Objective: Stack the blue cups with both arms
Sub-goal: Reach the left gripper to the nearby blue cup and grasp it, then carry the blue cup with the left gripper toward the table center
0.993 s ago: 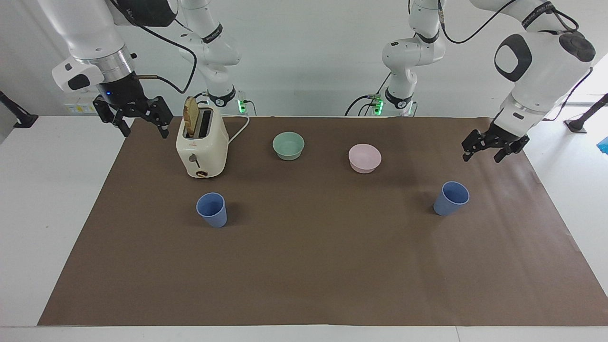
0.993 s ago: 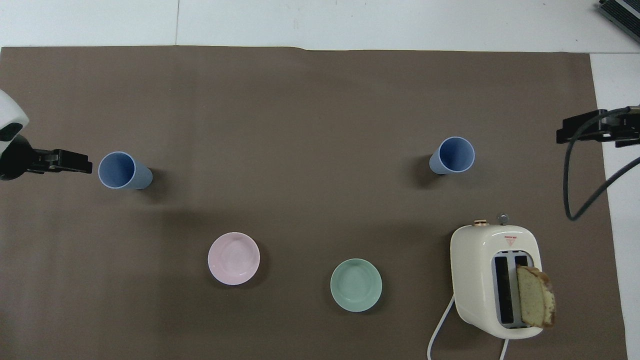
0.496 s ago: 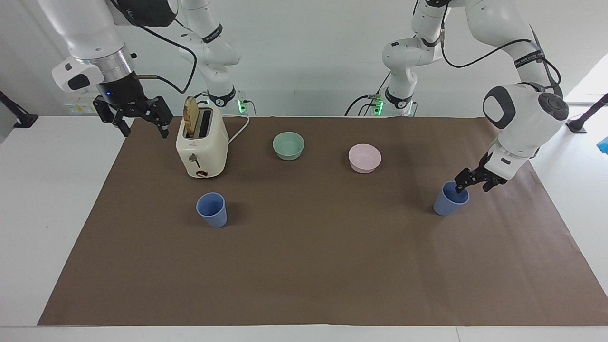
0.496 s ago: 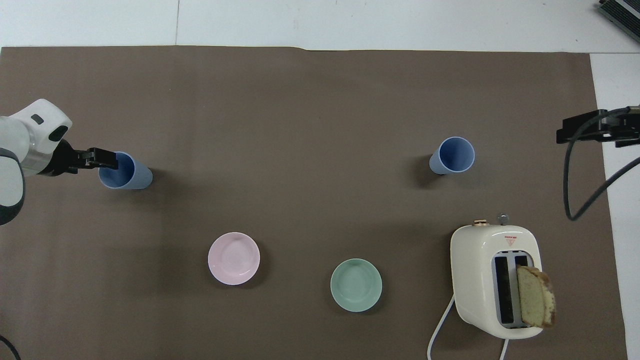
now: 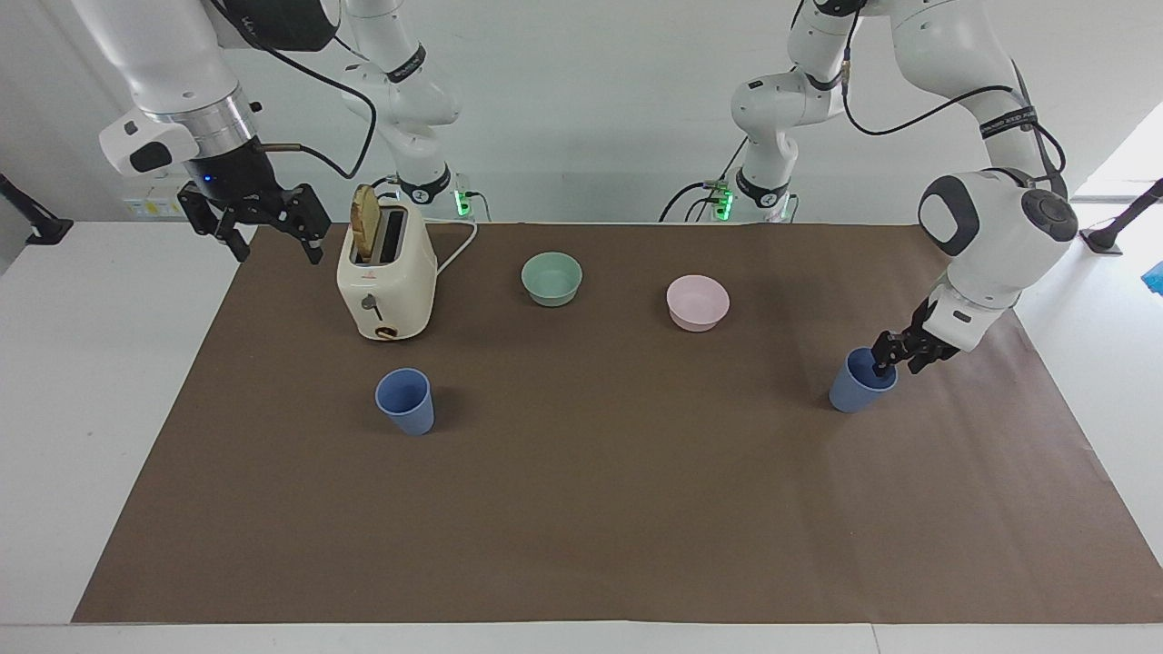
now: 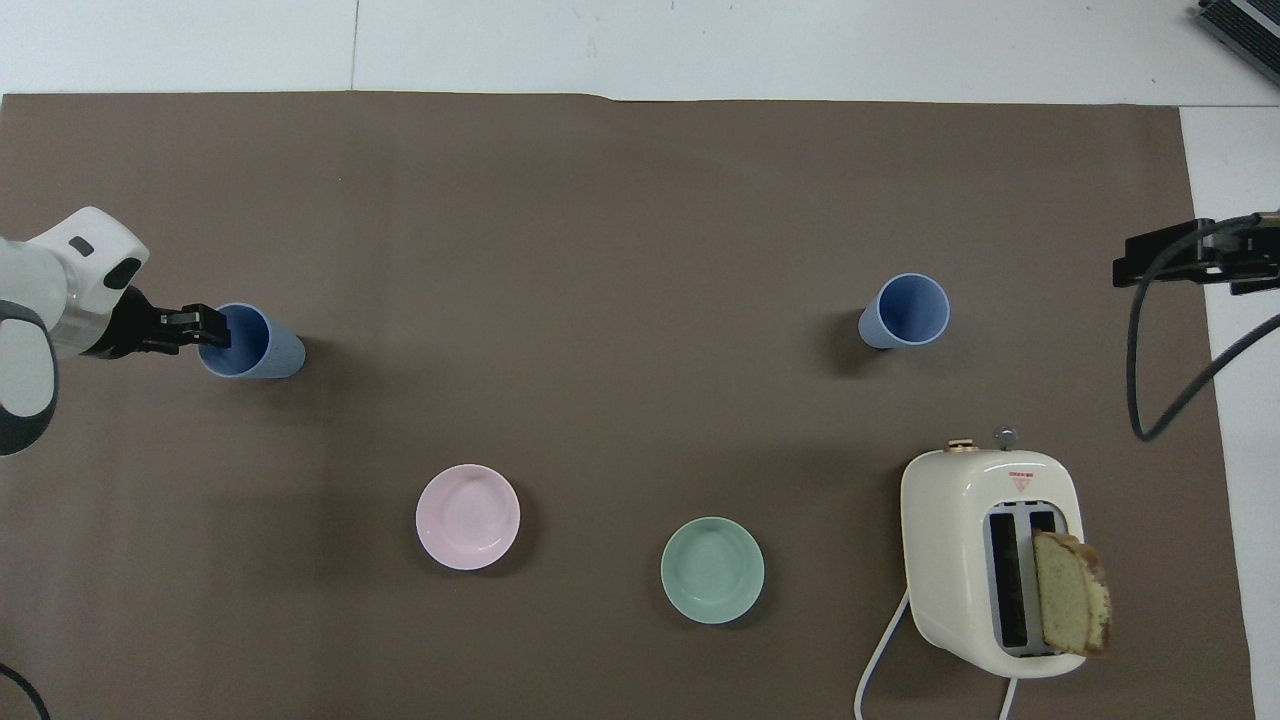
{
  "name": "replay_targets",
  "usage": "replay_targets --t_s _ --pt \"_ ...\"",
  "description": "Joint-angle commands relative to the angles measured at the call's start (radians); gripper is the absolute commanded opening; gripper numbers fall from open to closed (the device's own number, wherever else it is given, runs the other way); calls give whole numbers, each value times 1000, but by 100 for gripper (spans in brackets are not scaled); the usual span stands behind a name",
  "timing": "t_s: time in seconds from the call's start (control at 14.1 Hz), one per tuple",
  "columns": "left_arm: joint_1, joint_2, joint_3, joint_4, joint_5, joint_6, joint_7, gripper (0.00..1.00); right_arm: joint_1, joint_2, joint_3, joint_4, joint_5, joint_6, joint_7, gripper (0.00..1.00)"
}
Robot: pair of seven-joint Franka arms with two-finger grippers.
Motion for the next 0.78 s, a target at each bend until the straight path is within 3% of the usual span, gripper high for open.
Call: replay_targets --t_s 0.0,0.28,0.5,0.71 --pt "9 -15 -7 -24 -6 17 -2 0 -15 -23 5 -27 24 10 -27 100" --pt "2 0 -9 21 -14 14 -5 0 -15 -23 5 -27 24 10 -27 100" --pt "-6 -9 -13 106 -38 -80 -13 0 -15 -23 5 -27 24 10 -27 100" --pt "-55 -38 -18 160 -52 -154 -137 0 -14 -23 5 -27 23 11 -29 100"
